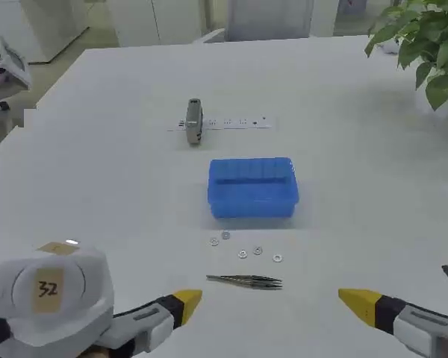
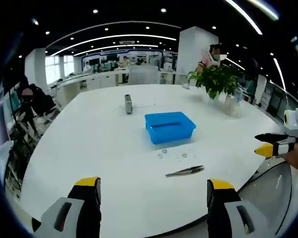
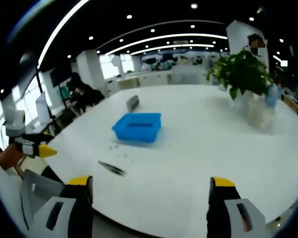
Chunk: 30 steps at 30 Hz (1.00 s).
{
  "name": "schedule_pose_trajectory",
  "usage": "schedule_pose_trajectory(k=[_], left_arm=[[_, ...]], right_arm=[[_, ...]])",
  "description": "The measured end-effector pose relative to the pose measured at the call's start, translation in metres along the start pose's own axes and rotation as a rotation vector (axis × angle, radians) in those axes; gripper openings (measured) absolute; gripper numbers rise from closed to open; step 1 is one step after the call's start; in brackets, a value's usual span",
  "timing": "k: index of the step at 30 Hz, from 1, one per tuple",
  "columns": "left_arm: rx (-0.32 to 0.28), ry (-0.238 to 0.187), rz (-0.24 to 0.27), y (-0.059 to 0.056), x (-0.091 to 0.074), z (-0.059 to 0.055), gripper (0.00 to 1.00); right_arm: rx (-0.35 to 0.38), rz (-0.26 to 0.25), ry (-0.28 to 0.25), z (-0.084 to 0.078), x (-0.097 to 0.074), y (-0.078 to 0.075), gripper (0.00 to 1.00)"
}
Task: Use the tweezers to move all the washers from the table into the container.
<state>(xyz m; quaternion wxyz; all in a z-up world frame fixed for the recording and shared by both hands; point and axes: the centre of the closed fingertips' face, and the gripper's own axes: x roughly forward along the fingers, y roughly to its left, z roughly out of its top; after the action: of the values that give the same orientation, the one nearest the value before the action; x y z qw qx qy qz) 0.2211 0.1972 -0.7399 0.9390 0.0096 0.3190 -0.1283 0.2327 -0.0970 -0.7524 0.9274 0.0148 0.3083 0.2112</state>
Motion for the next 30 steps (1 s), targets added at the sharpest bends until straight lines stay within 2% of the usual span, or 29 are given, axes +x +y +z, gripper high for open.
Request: schedule_pose_trajectory(k=[10, 17, 30], left_arm=[[-0.025, -0.008, 0.01, 0.0035, -0.0002, 0.0, 0.99], [-0.022, 0.006, 0.012, 0.0031, 0.0004, -0.0034, 0.99], [-0.011, 0.006, 0.007, 0.0018, 0.0005, -0.0033, 0.98]], right_arm=[[0.002, -0.01, -0.004, 0.0009, 0.0004, -0.0029, 0.99], [-0.004, -0.012, 0.001, 0.0002, 0.0003, -0.0026, 0.99], [-0.009, -0.006, 0.009, -0.0008, 0.0017, -0.0025, 0.99]])
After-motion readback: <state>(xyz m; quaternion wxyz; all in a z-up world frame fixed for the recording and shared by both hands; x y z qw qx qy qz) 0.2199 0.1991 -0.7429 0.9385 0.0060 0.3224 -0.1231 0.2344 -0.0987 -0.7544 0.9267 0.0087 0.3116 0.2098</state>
